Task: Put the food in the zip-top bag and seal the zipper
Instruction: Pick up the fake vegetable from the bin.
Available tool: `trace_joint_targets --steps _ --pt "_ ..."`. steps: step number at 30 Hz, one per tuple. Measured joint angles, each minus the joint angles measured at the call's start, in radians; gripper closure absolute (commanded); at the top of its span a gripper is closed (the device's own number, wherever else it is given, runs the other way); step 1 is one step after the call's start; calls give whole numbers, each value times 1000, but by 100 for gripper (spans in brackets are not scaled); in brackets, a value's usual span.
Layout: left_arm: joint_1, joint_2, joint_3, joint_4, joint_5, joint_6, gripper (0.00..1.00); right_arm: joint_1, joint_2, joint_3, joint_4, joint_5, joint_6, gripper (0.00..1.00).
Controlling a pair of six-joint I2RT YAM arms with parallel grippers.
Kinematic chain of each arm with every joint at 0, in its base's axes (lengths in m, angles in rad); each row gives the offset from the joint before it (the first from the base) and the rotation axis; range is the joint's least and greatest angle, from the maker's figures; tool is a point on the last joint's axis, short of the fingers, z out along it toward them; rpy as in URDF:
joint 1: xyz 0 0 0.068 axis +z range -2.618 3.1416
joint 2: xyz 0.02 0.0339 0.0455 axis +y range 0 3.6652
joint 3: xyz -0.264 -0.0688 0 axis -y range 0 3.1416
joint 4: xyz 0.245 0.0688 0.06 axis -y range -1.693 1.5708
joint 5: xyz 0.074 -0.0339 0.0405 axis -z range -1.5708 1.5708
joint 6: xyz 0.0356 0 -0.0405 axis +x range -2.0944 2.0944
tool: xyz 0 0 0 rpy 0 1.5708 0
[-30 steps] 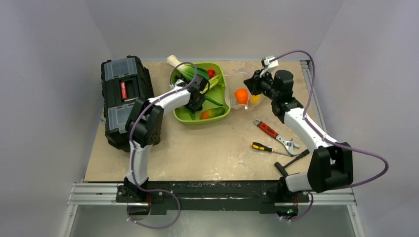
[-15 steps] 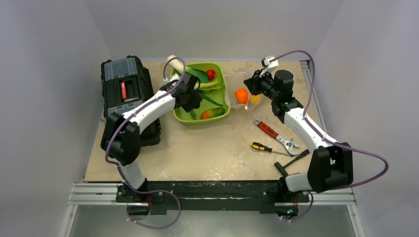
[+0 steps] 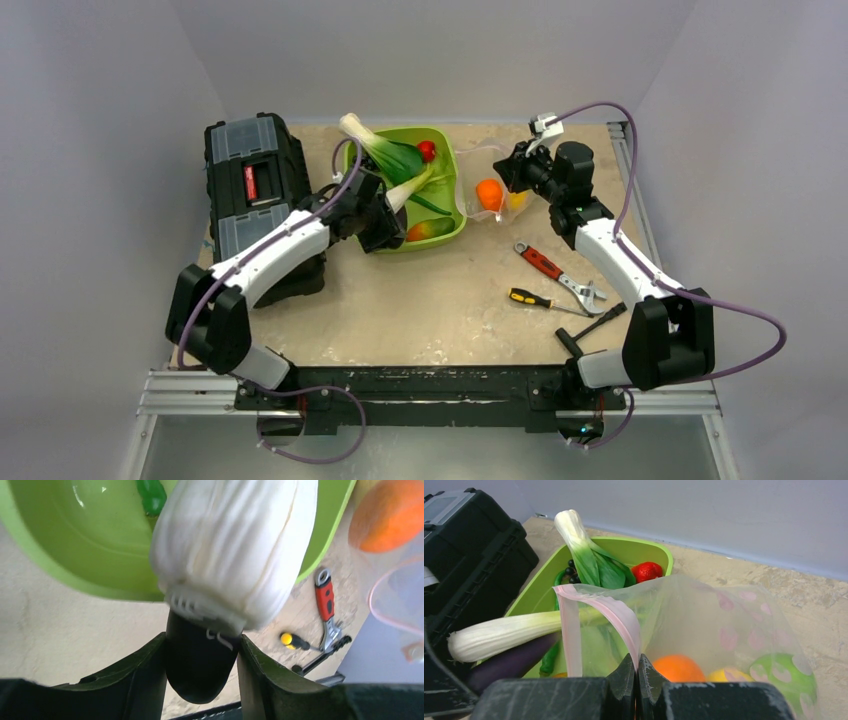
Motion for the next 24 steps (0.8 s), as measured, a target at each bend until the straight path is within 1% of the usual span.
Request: trace_joint_targets --steps 5,10,12,14,15,20,24 --pt "0 -135 -63 -44 40 104 81 0 0 0 0 0 0 100" --pt "0 -207 -80 -112 113 231 86 0 0 0 0 0 0 100" --pt "0 -225 -84 -140 150 280 92 0 0 0 0 0 0 100" --pt "0 -235 -84 -158 183 320 94 0 0 0 0 0 0 100" --pt "0 -237 -84 -167 198 335 100 0 0 0 0 0 0 100" --pt "0 -248 -85 -209 239 389 100 0 0 0 0 0 0 100" --pt "0 -301 -88 -202 291 428 100 0 0 0 0 0 0 100"
